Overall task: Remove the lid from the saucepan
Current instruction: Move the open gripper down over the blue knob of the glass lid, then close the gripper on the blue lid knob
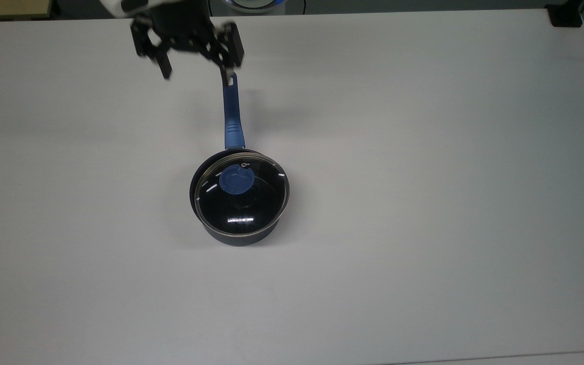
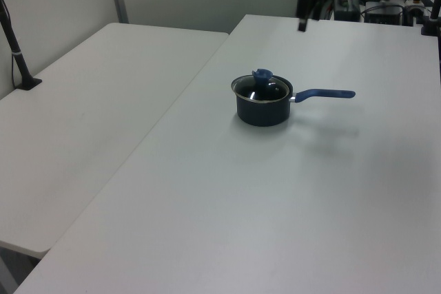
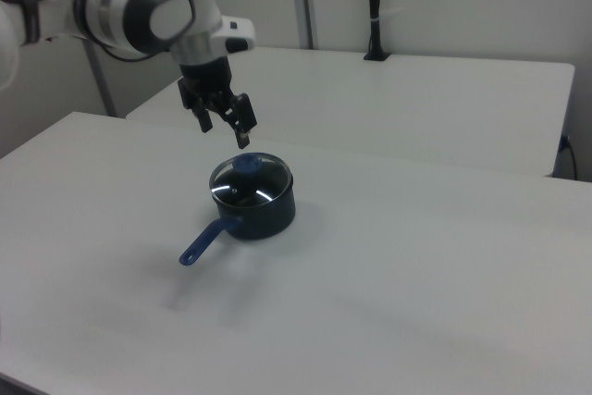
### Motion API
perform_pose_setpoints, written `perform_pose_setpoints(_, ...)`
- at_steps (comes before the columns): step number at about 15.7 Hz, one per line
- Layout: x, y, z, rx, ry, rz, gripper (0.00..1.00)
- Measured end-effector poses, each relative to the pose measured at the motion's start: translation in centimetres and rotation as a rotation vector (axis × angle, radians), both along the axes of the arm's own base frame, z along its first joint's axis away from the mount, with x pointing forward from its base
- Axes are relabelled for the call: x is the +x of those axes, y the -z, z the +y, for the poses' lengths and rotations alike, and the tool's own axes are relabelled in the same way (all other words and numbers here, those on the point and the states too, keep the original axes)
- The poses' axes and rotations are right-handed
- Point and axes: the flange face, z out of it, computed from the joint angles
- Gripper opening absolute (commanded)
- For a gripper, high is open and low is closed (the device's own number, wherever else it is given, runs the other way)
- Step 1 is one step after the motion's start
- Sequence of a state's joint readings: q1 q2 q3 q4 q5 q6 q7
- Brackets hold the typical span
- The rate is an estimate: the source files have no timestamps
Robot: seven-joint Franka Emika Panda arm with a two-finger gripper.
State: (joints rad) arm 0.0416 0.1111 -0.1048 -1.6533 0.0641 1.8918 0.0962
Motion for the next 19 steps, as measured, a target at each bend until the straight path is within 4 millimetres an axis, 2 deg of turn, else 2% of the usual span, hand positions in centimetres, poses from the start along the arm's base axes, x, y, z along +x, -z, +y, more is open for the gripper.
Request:
perform_pose_setpoints(5, 4.3, 5.4, 1.6, 0.066, 0.216, -0.077, 1.00)
perform_pose_setpoints(8, 5.8, 8.4, 3.3, 0.069, 0.248, -0.074, 1.00)
perform_pose_setpoints(13, 7.9, 11.9, 5.9, 0.073, 0.263, -0.072, 1.00)
perform_pose_setpoints(15, 8.4, 12.3, 6.6, 0.073, 0.255, -0.078, 0.87)
perform_pose_setpoints(17, 8.6, 12.5, 6.7, 0.070, 0.256, -0.079, 0.68)
perform_pose_setpoints(19, 8.6, 12.5, 6.5, 0.062, 0.264, -0.079, 0.55)
